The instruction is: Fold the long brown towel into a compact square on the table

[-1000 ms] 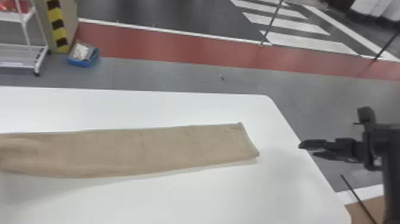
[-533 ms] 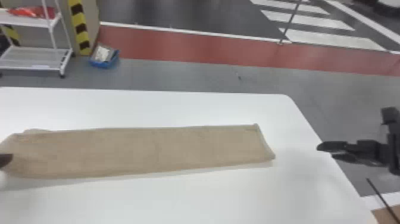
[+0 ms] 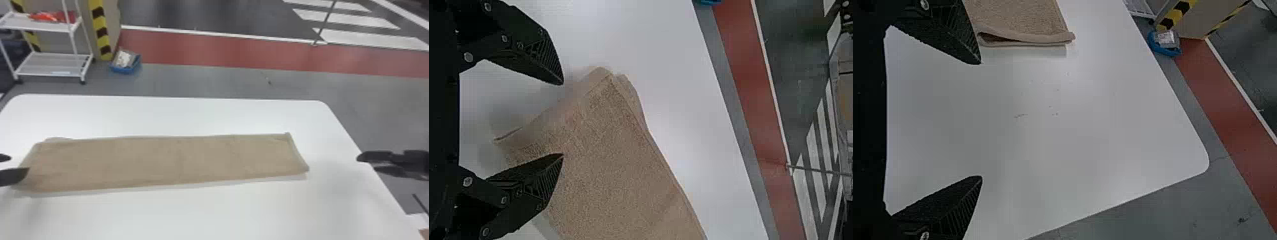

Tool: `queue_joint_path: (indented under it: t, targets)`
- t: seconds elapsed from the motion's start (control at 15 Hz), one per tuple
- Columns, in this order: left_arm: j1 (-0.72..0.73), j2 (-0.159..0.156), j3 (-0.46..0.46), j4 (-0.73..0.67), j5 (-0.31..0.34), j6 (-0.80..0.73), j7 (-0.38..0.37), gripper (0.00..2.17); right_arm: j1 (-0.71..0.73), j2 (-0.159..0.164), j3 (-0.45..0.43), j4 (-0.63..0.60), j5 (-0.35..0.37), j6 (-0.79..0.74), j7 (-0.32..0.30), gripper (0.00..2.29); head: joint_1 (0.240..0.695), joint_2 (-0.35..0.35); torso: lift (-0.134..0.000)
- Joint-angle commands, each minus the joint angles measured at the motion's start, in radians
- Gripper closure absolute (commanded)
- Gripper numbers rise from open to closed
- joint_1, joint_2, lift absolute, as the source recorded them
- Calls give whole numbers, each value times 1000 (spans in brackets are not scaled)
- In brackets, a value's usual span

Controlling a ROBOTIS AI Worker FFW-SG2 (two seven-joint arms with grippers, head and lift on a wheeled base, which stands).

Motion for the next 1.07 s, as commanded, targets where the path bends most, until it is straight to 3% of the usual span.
queue_joint_path:
  t: [0.0, 0.07, 0.2, 0.33, 0.53, 1.0]
  targets:
    - [-1, -10, -6, -2, 19, 61, 50, 448, 0, -1, 4, -14, 1, 23, 1, 56, 695, -176, -124]
    - [-4, -12, -12, -3, 44, 144, 80, 444, 0, 1, 4, -14, 0, 26, 1, 56, 695, -171, -124]
    - [-50, -12, 9, -5, 191, 359, 133, 444, 1, 1, 7, -14, 1, 23, 1, 56, 695, -165, -124]
    - [-85, -16, 25, -5, 269, 436, 182, 444, 4, 4, 7, -14, 1, 23, 1, 60, 695, -167, -124]
    - [-126, -47, 3, -2, 271, 439, 248, 444, 12, 5, 4, -14, 1, 17, -1, 60, 695, -173, -124]
    - [-229, -49, -90, 152, 199, 405, 323, 444, 15, 2, -7, -13, 1, -1, 1, 60, 695, -189, -124]
